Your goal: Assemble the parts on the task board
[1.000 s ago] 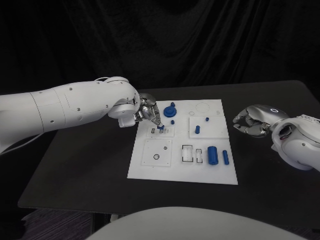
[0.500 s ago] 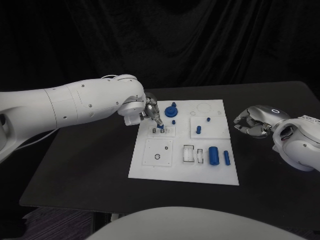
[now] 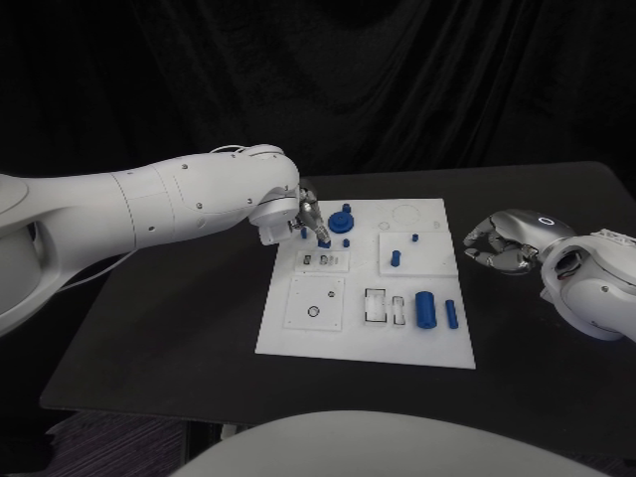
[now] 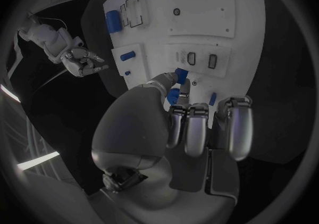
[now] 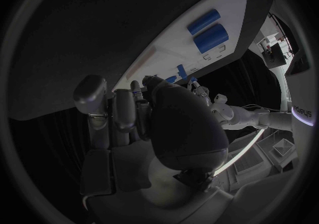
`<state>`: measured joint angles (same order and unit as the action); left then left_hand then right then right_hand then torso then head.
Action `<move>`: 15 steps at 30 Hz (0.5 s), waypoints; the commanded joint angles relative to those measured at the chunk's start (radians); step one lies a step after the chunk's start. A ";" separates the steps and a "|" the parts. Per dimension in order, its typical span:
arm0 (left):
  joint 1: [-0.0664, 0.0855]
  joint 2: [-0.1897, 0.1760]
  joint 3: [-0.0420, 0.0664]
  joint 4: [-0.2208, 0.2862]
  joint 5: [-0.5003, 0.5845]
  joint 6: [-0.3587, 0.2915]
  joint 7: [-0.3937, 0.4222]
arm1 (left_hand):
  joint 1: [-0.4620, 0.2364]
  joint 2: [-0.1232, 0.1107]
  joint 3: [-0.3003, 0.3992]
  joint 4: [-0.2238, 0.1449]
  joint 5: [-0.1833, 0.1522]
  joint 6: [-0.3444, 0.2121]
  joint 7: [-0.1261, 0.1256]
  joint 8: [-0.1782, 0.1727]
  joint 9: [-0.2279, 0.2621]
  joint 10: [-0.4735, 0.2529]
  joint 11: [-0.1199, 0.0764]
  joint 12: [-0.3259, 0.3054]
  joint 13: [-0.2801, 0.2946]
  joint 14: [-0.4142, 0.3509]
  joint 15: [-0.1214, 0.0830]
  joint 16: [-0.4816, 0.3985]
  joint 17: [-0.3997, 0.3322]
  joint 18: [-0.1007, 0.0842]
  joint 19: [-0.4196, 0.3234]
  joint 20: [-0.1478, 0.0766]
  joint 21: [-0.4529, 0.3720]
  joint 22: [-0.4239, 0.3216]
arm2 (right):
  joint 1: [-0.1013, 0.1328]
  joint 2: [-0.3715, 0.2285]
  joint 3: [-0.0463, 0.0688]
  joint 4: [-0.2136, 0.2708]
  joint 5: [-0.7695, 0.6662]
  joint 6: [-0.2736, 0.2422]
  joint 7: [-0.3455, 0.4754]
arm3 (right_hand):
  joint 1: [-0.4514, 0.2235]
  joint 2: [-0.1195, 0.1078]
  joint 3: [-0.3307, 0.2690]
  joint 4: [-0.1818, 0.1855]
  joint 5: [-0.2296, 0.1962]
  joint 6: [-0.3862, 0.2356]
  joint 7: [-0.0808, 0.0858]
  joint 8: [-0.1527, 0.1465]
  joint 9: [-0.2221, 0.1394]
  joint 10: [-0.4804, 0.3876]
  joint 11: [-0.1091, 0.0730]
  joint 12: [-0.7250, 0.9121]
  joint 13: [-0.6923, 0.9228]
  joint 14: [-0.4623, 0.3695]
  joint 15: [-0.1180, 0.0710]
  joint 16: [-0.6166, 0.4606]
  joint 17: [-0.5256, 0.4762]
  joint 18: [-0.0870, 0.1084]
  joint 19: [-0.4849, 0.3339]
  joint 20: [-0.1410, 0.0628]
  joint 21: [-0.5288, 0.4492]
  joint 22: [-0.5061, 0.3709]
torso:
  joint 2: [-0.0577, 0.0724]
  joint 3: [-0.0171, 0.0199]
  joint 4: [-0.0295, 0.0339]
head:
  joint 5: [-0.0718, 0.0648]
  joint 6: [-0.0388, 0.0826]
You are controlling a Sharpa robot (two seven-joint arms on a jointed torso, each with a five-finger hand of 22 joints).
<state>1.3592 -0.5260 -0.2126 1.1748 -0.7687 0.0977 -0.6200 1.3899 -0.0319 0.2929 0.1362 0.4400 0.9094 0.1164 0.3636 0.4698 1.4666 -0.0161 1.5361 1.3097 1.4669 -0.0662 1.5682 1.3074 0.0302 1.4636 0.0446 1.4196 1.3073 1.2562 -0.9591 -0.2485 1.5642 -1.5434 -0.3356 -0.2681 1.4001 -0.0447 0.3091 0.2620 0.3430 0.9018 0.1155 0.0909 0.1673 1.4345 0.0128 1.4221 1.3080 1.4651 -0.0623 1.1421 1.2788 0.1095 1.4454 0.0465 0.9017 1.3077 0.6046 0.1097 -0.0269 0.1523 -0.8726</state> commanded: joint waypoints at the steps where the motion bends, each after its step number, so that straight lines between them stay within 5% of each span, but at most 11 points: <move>1: 0.000 0.011 0.001 -0.013 0.011 -0.002 -0.010 | 0.000 0.013 0.006 -0.004 -0.010 0.070 -0.060 0.003 0.132 0.082 -0.005 0.003 0.239 0.104 -0.008 0.003 0.263 0.005 0.045 -0.007 0.000 0.203 | -0.001 -0.001 0.001 0.002 -0.002 0.006 -0.005 | 0.000 -0.001 0.003 0.002 -0.004 0.005 0.000 0.000 0.001 -0.007 0.001 -0.005 0.065 0.036 0.006 -0.007 -0.001 0.000 -0.005 0.003 -0.004 0.105 | 0.002 -0.0005 -0.0012 | 0.003 0.000; 15: -0.002 0.015 0.001 -0.021 0.011 0.024 -0.013 | -0.015 0.021 0.020 -0.011 -0.031 0.068 -0.060 -0.004 0.142 0.077 -0.005 -0.005 0.234 0.104 -0.008 0.003 0.263 0.009 0.040 -0.009 -0.020 0.195 | -0.001 0.000 0.001 0.002 -0.002 0.007 -0.006 | 0.001 -0.002 0.003 0.001 -0.005 0.006 0.000 0.000 0.001 -0.008 0.001 -0.006 0.064 0.035 0.007 -0.009 -0.003 0.001 -0.006 0.003 -0.007 0.105 | 0.002 -0.0013 -0.0012 | 0.007 0.000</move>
<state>1.3585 -0.5107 -0.2127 1.1499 -0.7675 0.1075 -0.6323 1.3753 -0.0172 0.3057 0.1237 0.4148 0.9092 0.1162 0.3543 0.4698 1.4666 -0.0160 1.5362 1.3097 1.4669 -0.0661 1.5682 1.3074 0.0301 1.4672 0.0411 1.4029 1.3074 1.2562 -0.9593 -0.2485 1.5647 -1.5431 -0.3339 -0.2684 1.4001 -0.0447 0.3091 0.2620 0.3430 0.9018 0.1155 0.0909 0.1672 1.4345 0.0128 1.4221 1.3079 1.4651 -0.0622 1.1341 1.2766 0.1095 1.4454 0.0465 0.8971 1.3076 0.6071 0.1076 -0.0291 0.1592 -0.8726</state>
